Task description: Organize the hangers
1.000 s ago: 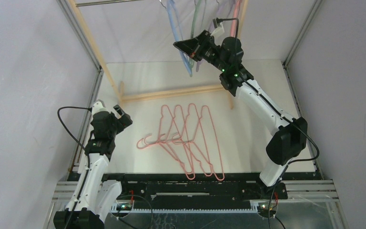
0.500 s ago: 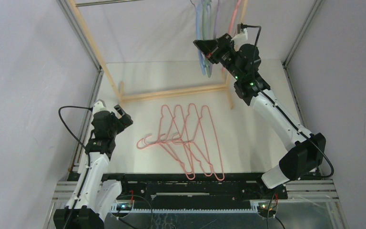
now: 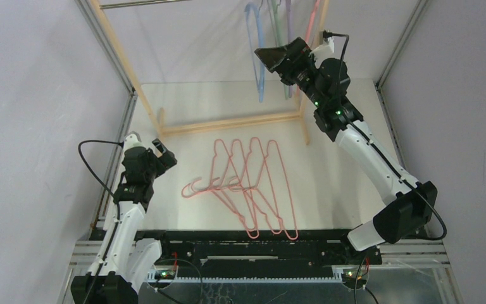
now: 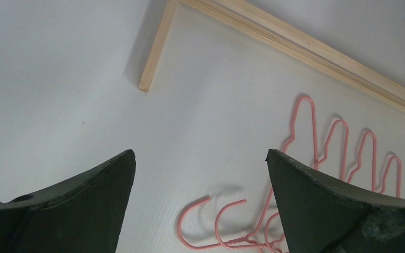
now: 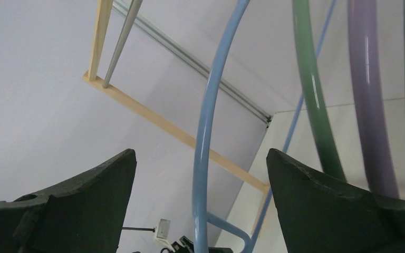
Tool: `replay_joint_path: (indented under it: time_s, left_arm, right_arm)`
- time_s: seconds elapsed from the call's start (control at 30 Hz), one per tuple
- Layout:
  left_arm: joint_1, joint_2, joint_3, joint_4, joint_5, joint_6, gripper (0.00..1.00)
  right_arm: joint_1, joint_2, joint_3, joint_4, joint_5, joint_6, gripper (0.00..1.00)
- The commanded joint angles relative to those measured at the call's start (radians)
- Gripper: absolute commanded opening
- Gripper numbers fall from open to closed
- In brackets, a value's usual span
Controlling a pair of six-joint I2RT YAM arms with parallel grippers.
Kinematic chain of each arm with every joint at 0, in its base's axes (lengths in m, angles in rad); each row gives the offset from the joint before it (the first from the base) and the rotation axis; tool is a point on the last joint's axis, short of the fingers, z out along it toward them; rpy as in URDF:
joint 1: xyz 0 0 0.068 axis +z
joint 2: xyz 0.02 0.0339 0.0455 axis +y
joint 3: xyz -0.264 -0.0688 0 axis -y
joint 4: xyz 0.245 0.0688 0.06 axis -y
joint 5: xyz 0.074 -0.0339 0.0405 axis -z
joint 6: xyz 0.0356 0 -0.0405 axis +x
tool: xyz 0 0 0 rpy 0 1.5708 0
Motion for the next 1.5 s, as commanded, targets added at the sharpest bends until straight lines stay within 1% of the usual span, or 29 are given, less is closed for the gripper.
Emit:
replay_joint_path:
  time_s: [0.0,0.13,0.37,0.43,0.47,0.53,0.67,0.73,0.83,0.9,0.93,1.03,1.07,1.17,1.23,1.27,1.33,1.4,1.47]
  left_arm:
    - [0.010,0.000,0.005,0.047,0.016,0.005,0.99]
    - [0.010,0.000,0.002,0.047,0.012,0.006,0.99]
    - [0.010,0.024,0.022,0.034,0.003,0.006,1.00]
    - [0.010,0.035,0.028,0.033,0.005,0.007,1.00]
    - [0.010,0.039,0.030,0.033,0.007,0.008,1.00]
    - [0.010,0.045,0.034,0.038,0.013,0.008,1.00]
    - [0.010,0.048,0.037,0.051,0.023,0.008,1.00]
    - [0.010,0.051,0.038,0.053,0.024,0.012,1.00]
    - [0.010,0.057,0.043,0.047,0.016,0.017,1.00]
    - [0.010,0.056,0.046,0.040,0.008,0.024,1.00]
    - [0.010,0.050,0.043,0.043,0.006,0.027,1.00]
    - [0.009,0.029,0.034,0.063,0.010,0.027,1.00]
    - [0.010,0.025,0.034,0.067,0.012,0.024,1.00]
    - [0.009,0.037,0.048,0.046,0.018,0.009,1.00]
    - [0.010,0.061,0.065,0.024,0.036,0.015,1.00]
    - [0.009,0.072,0.072,0.015,0.042,0.018,1.00]
    - [0.010,0.080,0.078,0.003,0.043,0.017,1.00]
    - [0.010,0.070,0.073,0.001,0.045,0.014,1.00]
    - [0.010,0.059,0.067,0.001,0.043,0.012,1.00]
  right_arm:
    - [0.006,-0.066,0.044,-0.011,0.005,-0.075,1.00]
    - [0.020,-0.072,0.102,-0.091,-0.024,-0.140,1.00]
    - [0.122,-0.134,0.139,-0.242,0.033,-0.375,1.00]
    - [0.173,-0.142,0.181,-0.324,0.057,-0.477,1.00]
    - [0.210,-0.140,0.214,-0.380,0.101,-0.557,1.00]
    - [0.278,-0.137,0.265,-0.473,0.144,-0.647,1.00]
    - [0.323,-0.145,0.277,-0.570,0.075,-0.654,1.00]
    - [0.376,-0.134,0.299,-0.643,0.128,-0.688,1.00]
    - [0.498,-0.128,0.290,-0.706,0.239,-0.770,1.00]
    - [0.533,-0.120,0.282,-0.734,0.264,-0.792,1.00]
    - [0.527,-0.107,0.283,-0.757,0.238,-0.769,1.00]
    - [0.466,-0.075,0.275,-0.803,0.080,-0.668,1.00]
    - [0.467,-0.065,0.272,-0.819,0.075,-0.666,1.00]
    - [0.547,-0.051,0.227,-0.832,0.210,-0.748,1.00]
    - [0.598,-0.046,0.148,-0.818,0.258,-0.801,1.00]
    - [0.608,-0.042,0.115,-0.820,0.273,-0.797,1.00]
    - [0.610,-0.034,0.037,-0.819,0.237,-0.785,1.00]
    - [0.613,-0.026,-0.049,-0.826,0.234,-0.768,1.00]
    - [0.609,-0.026,-0.145,-0.812,0.235,-0.767,0.97]
